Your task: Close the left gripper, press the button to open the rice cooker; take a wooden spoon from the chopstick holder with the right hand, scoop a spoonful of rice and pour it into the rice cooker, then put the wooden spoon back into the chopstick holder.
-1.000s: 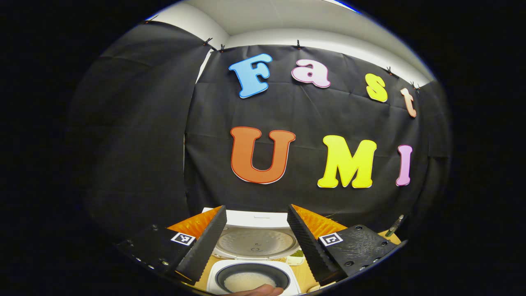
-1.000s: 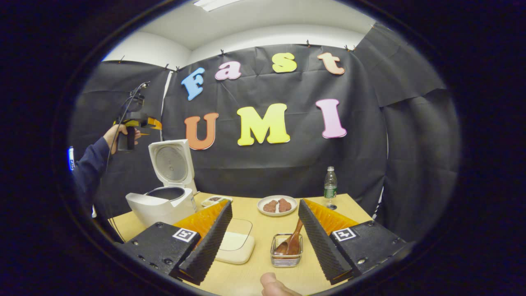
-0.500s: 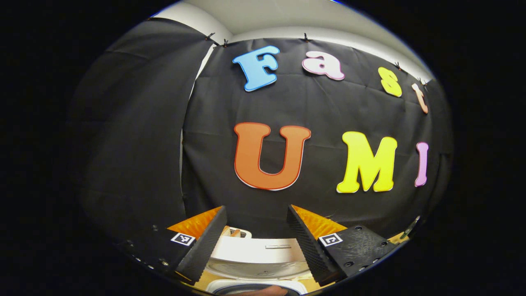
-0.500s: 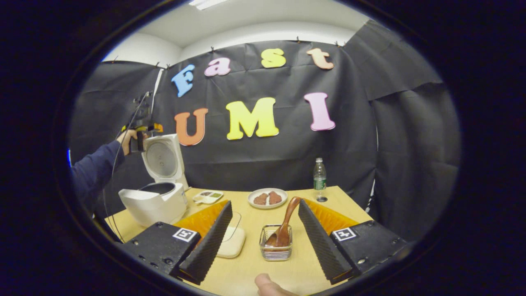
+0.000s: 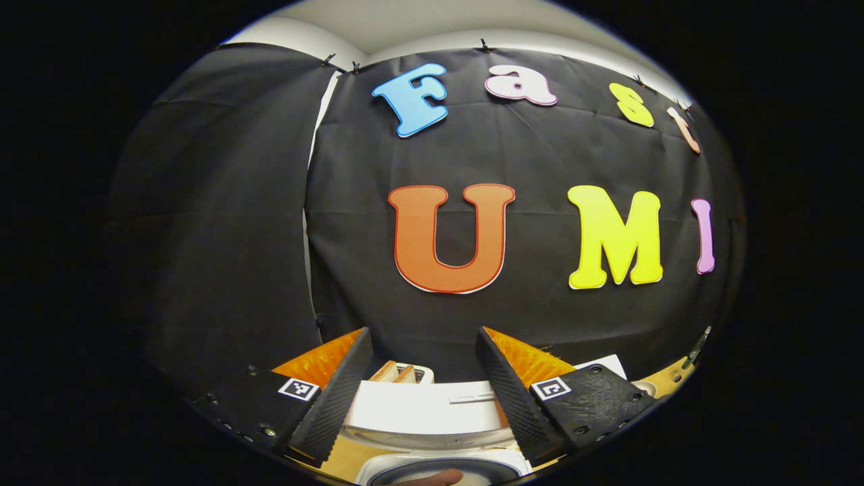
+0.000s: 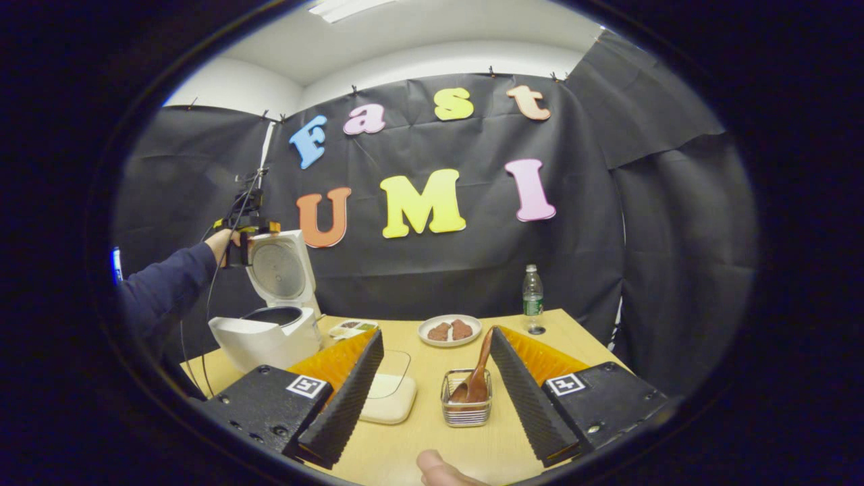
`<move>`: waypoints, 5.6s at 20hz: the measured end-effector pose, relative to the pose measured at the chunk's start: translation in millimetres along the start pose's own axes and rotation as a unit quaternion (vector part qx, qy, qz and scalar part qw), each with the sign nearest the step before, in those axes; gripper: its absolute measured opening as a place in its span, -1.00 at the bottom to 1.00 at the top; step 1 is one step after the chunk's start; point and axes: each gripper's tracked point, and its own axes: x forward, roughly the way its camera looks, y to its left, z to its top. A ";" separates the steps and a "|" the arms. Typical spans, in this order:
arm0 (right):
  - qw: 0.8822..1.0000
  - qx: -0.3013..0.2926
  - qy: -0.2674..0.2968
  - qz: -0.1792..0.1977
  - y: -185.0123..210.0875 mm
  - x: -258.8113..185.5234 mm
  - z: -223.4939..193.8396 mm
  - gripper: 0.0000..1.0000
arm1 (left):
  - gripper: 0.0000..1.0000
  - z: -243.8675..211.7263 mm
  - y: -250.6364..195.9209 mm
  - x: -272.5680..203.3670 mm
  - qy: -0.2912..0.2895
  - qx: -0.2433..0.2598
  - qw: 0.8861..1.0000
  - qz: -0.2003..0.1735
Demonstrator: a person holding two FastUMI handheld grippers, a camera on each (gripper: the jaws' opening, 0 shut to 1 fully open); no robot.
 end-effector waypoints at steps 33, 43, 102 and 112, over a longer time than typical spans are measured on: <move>0.998 -0.016 -0.062 0.005 45.9 -96.5 28.6 1.00 | 0.90 -198.3 -26.0 -162.2 0.196 -0.004 0.980 -0.032; 0.997 -0.011 -0.079 0.005 54.7 -128.8 25.8 1.00 | 0.92 -210.6 -34.9 -183.0 0.196 0.008 0.979 -0.050; 0.994 0.039 -0.083 -0.064 8.3 -142.2 86.6 0.96 | 0.91 -78.2 -107.7 -483.0 -0.070 0.034 0.987 -0.137; 0.994 0.015 -0.084 -0.071 1.3 -144.2 91.5 1.00 | 0.92 -62.3 -111.6 -491.7 -0.086 0.021 0.982 -0.166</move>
